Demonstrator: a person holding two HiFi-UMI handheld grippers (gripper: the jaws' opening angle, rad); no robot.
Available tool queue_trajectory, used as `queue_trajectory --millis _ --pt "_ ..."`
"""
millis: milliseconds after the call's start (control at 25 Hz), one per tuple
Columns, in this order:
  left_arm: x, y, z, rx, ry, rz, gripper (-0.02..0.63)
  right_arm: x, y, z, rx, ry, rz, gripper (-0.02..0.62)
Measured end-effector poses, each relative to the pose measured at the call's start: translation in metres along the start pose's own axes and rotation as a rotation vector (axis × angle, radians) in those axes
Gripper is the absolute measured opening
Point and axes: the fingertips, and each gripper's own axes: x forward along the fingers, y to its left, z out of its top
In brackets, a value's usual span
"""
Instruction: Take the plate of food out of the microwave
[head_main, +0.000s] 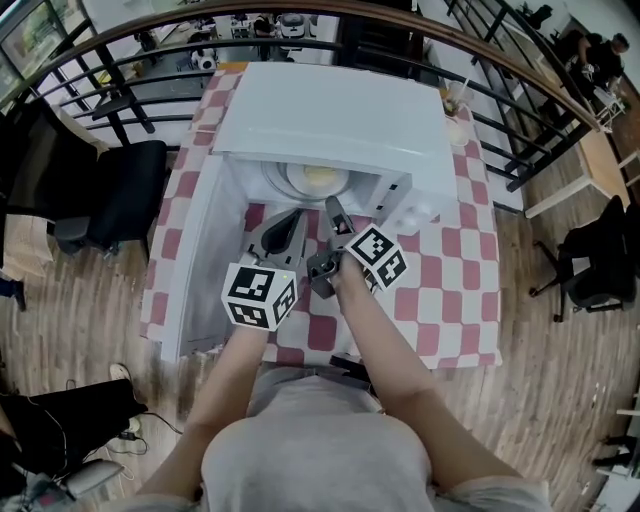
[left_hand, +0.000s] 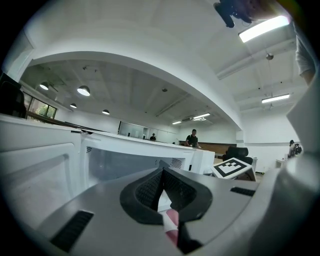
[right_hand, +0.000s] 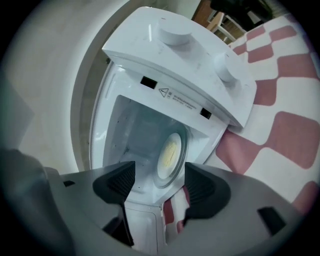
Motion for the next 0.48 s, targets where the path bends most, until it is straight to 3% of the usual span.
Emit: queue_trajectory --millis 480 --pt "0.009 0.023 -0.002 -0.004 0.016 0.000 0.003 0.031 -0.043 -0.012 0.165 -0.045 -0.150 0.327"
